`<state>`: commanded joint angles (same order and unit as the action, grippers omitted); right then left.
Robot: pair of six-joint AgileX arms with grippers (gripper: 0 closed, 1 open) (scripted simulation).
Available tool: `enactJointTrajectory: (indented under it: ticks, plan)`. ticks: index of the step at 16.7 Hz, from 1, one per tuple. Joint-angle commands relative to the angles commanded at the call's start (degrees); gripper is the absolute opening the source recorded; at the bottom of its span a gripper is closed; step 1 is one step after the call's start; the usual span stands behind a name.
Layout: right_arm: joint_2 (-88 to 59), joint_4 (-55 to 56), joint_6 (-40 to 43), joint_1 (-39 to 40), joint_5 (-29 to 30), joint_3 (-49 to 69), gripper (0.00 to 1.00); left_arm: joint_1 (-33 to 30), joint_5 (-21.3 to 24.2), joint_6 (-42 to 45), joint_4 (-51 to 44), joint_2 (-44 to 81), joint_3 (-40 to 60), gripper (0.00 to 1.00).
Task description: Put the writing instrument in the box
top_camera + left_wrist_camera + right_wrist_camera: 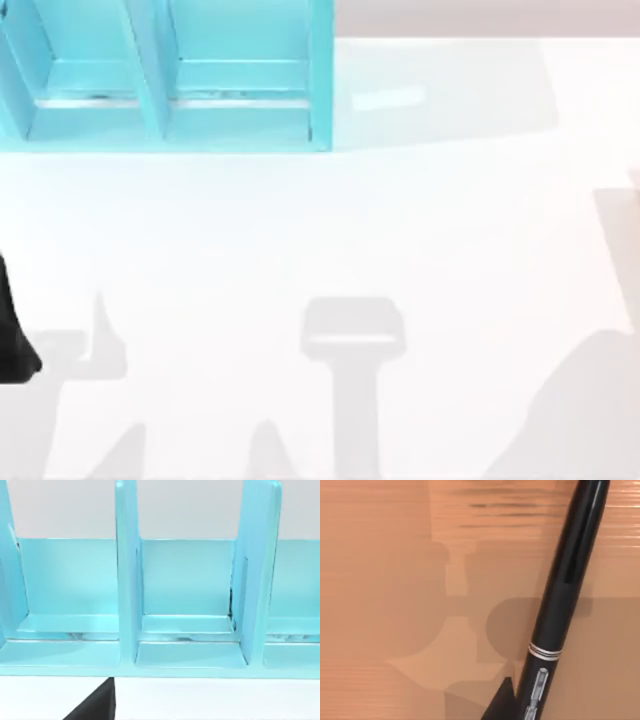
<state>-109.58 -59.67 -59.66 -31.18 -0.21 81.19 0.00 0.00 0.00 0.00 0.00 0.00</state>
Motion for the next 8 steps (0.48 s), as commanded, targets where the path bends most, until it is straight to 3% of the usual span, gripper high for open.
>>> enactJointTrajectory:
  ticks: [2,8]
  plan:
    - [0.0,0.0,0.0,0.0,0.0,0.0,0.98,0.0,0.0,0.0,0.0,0.0,0.0,1.0]
    - [0.0,0.0,0.0,0.0,0.0,0.0,1.0,0.0,0.0,0.0,0.0,0.0,0.0,1.0]
